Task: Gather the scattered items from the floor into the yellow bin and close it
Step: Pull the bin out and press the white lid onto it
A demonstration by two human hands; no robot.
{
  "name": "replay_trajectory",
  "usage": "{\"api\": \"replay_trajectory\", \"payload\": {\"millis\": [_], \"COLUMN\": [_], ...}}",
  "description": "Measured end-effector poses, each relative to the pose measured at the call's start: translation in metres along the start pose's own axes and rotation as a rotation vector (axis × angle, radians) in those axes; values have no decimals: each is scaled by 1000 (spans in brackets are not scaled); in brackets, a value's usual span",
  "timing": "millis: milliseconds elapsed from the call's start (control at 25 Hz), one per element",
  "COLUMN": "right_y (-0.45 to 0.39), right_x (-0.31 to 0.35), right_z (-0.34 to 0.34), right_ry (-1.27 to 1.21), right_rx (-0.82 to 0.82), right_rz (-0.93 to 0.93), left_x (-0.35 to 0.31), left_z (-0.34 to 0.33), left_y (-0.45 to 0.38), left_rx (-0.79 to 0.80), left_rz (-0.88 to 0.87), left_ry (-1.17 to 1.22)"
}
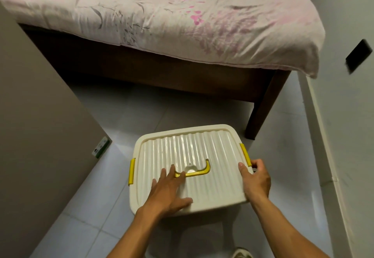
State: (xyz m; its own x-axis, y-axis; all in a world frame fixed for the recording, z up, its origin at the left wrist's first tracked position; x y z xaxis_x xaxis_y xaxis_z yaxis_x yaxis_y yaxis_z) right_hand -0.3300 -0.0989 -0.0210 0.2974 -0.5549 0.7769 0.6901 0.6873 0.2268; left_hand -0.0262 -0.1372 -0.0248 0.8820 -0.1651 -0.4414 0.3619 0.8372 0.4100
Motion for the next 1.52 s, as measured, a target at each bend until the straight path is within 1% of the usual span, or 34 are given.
{"api": "replay_trajectory", "payload": {"millis": [80,120,160,200,240,280,320,360,400,440,480,520,560,640,680,760,800,880,960,1040,1160,1280,1360,1400,1480,1520], "right_y": [4,7,11,15,22,29,40,54,73,94,115,131,141,145,143,135,129,113,91,66,32,-10,-45,-61,-86,-95], "right_x": [1,0,0,-1,-4,-10,-19,-32,-45,-53,-54,-49,-43,-36,-34,-32,-32,-30,-22,-12,18,52,74,83,91,88], "right_z": [-3,-4,-4,-5,-3,0,5,8,9,7,4,2,-1,-16,-21,-25,-25,-23,-19,-22,-32,-44,-56,-60,-63,-71], "right_ry": [52,97,140,175,186,166,111,32,-44,-111,-175,-225,-251,-210,-153,-67,-63,-114,-143,-123,-3,174,197,165,14,-77], "right_rx": [13,22,41,64,81,72,44,2,-46,-99,-147,-181,-190,-128,-98,-102,-117,-155,-168,-136,-94,-173,-220,-245,-312,-330], "right_rz": [12,18,24,27,7,-43,-123,-227,-330,-398,-427,-413,-374,-261,-205,-101,-72,-66,-90,-93,57,190,215,222,189,137], "left_x": [2,0,-1,0,3,10,22,35,46,51,50,45,38,28,27,30,31,35,38,42,49,59,63,61,50,41], "left_z": [-4,-4,-3,0,3,7,10,9,3,-6,-16,-24,-29,-29,-28,-22,-17,-4,12,25,40,62,85,98,112,111], "left_y": [5,9,14,23,36,54,77,101,123,137,143,144,141,134,132,125,121,103,83,57,10,-54,-103,-125,-164,-181], "left_rx": [36,23,-20,-96,-210,-364,-532,-673,-760,-801,-814,-809,-808,-818,-809,-742,-699,-625,-546,-457,-340,-263,-253,-274,-341,-367], "left_rz": [-22,-29,-25,-1,52,153,307,488,657,779,843,859,837,751,732,741,733,663,563,486,431,392,338,303,232,199], "left_ry": [6,31,70,114,158,199,256,354,511,707,907,1074,1191,1291,1300,1309,1327,1341,1263,1150,1002,903,814,775,751,784]}}
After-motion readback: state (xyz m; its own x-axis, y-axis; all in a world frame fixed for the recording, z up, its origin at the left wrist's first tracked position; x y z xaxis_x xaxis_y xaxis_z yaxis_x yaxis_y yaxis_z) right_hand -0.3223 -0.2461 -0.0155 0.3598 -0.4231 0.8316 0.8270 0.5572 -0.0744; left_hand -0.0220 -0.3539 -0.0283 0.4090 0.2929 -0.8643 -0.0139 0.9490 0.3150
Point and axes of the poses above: each hand's wrist, its own y-axis away from the middle knuckle, its own z-axis out of the back of the hand, x = y × z, the point moved 9 cm from there along -y, towards the middle knuckle, and after that the axes turned 7 degrees about y, right-handed, at the moved point
